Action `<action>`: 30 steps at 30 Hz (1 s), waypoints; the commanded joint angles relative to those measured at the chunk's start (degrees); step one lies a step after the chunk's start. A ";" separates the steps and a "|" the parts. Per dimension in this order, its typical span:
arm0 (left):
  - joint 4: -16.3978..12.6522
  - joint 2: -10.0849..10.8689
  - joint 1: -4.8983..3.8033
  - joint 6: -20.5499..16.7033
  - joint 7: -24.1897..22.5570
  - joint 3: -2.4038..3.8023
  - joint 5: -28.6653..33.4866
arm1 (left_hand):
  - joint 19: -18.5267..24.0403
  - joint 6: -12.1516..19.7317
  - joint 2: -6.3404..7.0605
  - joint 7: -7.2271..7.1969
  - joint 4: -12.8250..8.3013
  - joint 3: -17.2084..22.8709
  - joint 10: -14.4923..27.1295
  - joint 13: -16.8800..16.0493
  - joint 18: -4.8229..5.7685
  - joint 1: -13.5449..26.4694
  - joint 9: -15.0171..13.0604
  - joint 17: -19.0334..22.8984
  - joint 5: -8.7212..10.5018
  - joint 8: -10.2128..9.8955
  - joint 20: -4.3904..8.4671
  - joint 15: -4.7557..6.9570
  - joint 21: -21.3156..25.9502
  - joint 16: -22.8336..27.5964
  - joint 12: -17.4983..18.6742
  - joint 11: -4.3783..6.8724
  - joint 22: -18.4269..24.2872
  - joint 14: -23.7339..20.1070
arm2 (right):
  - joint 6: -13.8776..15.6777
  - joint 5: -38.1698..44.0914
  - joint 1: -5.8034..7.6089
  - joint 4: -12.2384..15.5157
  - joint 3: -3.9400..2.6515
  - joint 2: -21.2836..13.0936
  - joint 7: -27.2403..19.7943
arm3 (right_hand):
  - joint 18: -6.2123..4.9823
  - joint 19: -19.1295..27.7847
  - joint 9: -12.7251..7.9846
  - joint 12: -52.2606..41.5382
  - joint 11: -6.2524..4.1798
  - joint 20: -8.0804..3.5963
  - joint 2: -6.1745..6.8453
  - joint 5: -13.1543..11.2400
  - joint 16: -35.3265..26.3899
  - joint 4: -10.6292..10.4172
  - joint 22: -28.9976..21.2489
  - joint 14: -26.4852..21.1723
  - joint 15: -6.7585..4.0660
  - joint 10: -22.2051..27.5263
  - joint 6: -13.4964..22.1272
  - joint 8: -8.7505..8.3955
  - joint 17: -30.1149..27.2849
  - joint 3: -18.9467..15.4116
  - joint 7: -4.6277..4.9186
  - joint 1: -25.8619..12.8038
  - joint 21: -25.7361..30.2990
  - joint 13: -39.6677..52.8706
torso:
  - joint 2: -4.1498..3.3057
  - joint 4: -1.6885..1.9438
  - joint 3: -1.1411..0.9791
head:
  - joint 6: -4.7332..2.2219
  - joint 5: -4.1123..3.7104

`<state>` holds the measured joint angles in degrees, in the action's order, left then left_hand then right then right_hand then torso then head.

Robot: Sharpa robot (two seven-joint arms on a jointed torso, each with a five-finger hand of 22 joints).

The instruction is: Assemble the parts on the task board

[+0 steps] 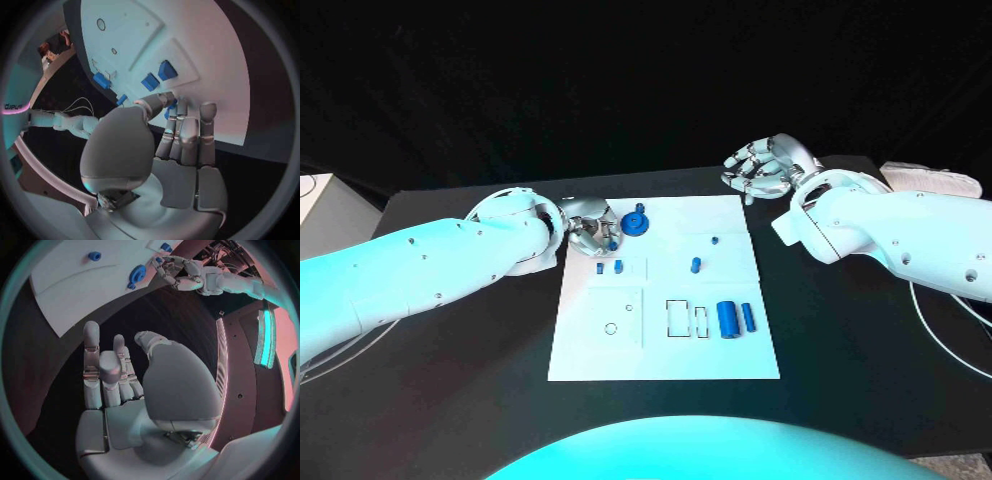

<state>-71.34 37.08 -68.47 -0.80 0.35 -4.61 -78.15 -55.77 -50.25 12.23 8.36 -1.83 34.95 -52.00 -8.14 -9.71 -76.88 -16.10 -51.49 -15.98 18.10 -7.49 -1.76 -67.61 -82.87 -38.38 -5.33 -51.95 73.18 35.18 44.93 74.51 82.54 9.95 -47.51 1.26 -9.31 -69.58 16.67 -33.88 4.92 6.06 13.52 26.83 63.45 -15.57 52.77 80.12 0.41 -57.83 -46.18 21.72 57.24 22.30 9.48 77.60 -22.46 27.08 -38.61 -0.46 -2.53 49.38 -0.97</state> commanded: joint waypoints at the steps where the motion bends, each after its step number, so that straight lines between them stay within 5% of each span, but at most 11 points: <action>1: -0.23 0.14 0.01 -0.02 0.50 0.05 0.25 | 0.30 0.61 0.62 -0.11 0.00 -0.13 0.44 -0.18 0.31 -0.19 0.12 -0.01 0.04 -0.55 0.00 0.10 0.32 0.12 -0.04 -0.04 -0.08 -0.35 | -0.33 0.58 -0.04 0.01 -0.01 -0.04 -0.22 | -0.98 -0.21 -0.07 0.58 0.07 0.04 0.14 -0.12 -0.31 0.05 -0.10 -0.28 -0.03 0.44 -0.08 -0.14 -0.01 0.25 0.36 -0.45 0.28 -0.26 | 0.02 -0.01 0.00 | -0.05 -0.01; 20: 1.91 1.00 0.12 -1.78 0.56 0.30 0.15 | -0.03 4.71 0.40 -1.00 -0.14 0.04 0.79 -1.41 0.29 -0.82 1.37 0.30 -0.08 -3.60 0.04 0.25 0.28 -0.08 -1.44 0.19 -0.14 -0.31 | -1.85 1.61 -0.12 0.02 -0.01 -0.27 0.74 | -1.00 -0.48 -0.23 5.28 0.71 0.44 0.40 -0.52 -0.84 0.60 -0.13 -0.47 0.46 1.20 0.20 0.03 -0.28 0.47 0.85 -0.42 1.07 -4.85 | 0.00 -0.02 -0.03 | -0.30 0.01; 23: 2.21 1.59 0.12 -3.56 -0.06 0.48 1.47 | -0.18 3.68 -0.24 -0.14 -0.42 0.68 0.20 -1.73 0.26 -1.55 1.35 0.51 -0.07 -3.22 0.26 0.52 0.09 -0.04 -1.95 0.49 -0.25 -0.27 | -3.54 3.27 -0.15 0.15 -0.01 -0.47 0.57 | -1.10 -1.21 -0.22 6.82 0.36 -0.03 0.10 -4.72 1.13 4.07 0.64 0.73 -0.02 -0.19 -0.73 0.42 1.91 2.96 0.60 3.80 0.45 -6.75 | 0.02 -0.03 0.00 | -0.40 0.00; 28: 1.69 4.11 0.09 -6.58 -3.03 1.48 12.32 | 1.78 -1.02 -0.79 1.06 -0.73 1.86 0.01 -2.08 -0.16 -1.79 0.86 3.80 -0.08 -0.81 0.37 0.27 1.04 1.32 -2.32 -0.10 1.57 -1.72 | -9.74 8.89 -0.15 0.59 0.00 -1.53 -1.46 | 1.09 -6.38 -0.82 10.91 -0.21 -0.77 0.77 -7.14 9.23 7.59 11.14 4.93 -0.61 -3.83 -3.64 0.26 10.55 6.25 -0.08 4.52 -16.11 -10.85 | 0.10 -0.01 -0.05 | -0.77 0.03; 30: 0.90 5.60 0.05 -6.61 -5.20 1.87 19.40 | 4.83 -1.76 -0.54 1.32 -0.53 2.03 1.22 -1.50 -0.86 -1.14 0.86 9.96 -0.03 -0.37 0.01 -0.16 3.33 3.72 -1.10 -0.58 4.71 -4.90 | -12.63 12.77 -0.10 0.85 0.00 -2.08 -2.04 | 1.53 -7.13 -1.02 12.15 -0.53 -0.87 1.06 -7.81 10.27 8.14 13.36 5.24 -0.79 -4.62 -4.66 -0.14 11.65 6.60 -0.56 4.00 -19.47 -11.85 | 0.20 -0.01 -0.09 | -1.00 -0.31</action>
<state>-69.90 42.26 -68.36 -4.68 -0.64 -2.85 -70.87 -51.53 -51.75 11.65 9.64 -2.35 36.80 -51.03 -9.82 -9.71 -78.37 -15.23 -42.20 -15.98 17.53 -7.39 -1.84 -64.69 -79.45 -39.67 -5.83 -47.83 68.64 29.80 50.13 74.38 83.09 9.95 -49.36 1.37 -8.38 -76.42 15.69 -22.05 4.42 5.18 14.04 19.19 73.42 -7.78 65.55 83.75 -0.14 -62.10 -50.48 21.89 68.58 28.97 8.93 82.02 -41.05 15.49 -38.53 -0.48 -2.56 48.63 -1.05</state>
